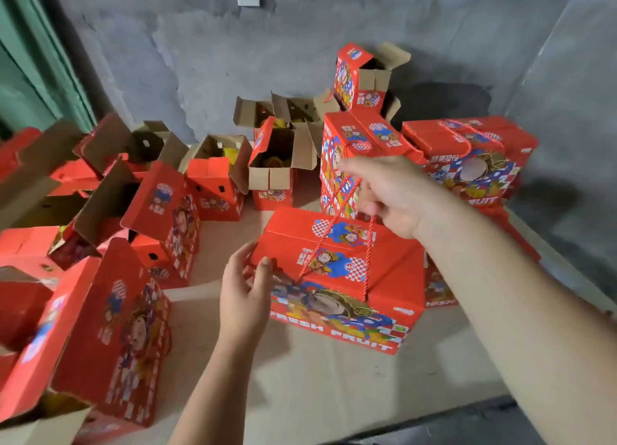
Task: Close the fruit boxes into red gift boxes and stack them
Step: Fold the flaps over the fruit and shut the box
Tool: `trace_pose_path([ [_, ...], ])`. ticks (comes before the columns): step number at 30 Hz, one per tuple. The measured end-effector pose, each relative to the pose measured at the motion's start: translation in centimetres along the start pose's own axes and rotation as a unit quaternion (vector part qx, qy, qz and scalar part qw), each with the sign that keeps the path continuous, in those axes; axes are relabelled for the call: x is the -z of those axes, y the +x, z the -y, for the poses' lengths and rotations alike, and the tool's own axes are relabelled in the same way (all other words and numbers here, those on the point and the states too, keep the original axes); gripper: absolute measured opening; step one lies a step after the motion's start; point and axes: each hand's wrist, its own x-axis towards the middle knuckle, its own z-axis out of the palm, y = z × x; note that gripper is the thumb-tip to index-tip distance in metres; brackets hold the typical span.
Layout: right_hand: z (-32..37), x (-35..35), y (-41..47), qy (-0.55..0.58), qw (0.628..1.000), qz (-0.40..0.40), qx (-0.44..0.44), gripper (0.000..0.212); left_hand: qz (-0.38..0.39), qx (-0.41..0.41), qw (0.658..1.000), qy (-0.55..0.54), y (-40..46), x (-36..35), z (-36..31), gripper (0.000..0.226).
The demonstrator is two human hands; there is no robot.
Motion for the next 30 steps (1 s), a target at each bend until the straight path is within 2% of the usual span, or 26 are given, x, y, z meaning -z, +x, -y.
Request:
trace_pose_path([
  [3, 1.0, 0.8, 1.1, 0.149, 0.988, -0.044, 0.019, 0.045, -0.001, -0.013, 0.998, -0.058, -0.8, 0.2, 0.1, 0.042],
  [5, 0.2, 0.8, 0.8, 0.166, 0.985, -0.050, 0.016, 0.042, 0.030, -0.006, 0.997, -0.069, -0.7, -0.1, 0.0, 0.041],
  [7, -1.7, 0.9, -0.3, 0.094, 0.995, -0.039, 0.000, 0.038, 0.053, 0.016, 0.995, -0.078, -1.0, -1.0, 0.3, 0.036],
  [9, -2.2, 1.3, -0.9, 0.020, 1.000, -0.019, -0.005, 0.032, 0.061, 0.056, 0.992, -0.100, -1.7, -1.9, 0.6, 0.042],
  [11, -1.4, 2.2, -0.6, 0.057, 0.997, -0.050, -0.006, 0.034, 0.062, 0.056, 0.990, -0.116, -2.0, -2.8, 0.5, 0.046],
  [14, -0.5, 3.0, 0.1, 0.100, 0.990, -0.097, 0.016, 0.042, 0.065, 0.043, 0.989, -0.123, -1.6, -4.1, -0.9, 0.038],
  [19, -4.0, 4.9, -1.0, -0.016, 0.999, -0.033, -0.017, 0.033, 0.098, 0.113, 0.982, -0.112, -3.1, -6.2, 0.3, 0.066],
  [22, -4.8, 8.5, -1.0, 0.019, 0.995, -0.093, -0.035, 0.031, 0.178, 0.063, 0.976, -0.107, -4.4, -7.1, 0.7, 0.067],
  [25, -3.3, 11.8, -0.3, 0.061, 0.987, -0.145, -0.012, 0.031, 0.242, -0.009, 0.968, -0.072, -3.8, -9.2, -1.0, 0.090],
  [27, -1.2, 14.0, 0.1, 0.042, 0.986, -0.162, 0.013, 0.035, 0.254, -0.044, 0.964, -0.061, -3.7, -11.2, -3.1, 0.104],
  [30, 2.2, 17.6, 1.0, 0.040, 0.982, -0.172, 0.062, 0.043, 0.228, -0.085, 0.970, -0.031, -4.1, -15.2, -6.0, 0.111],
])
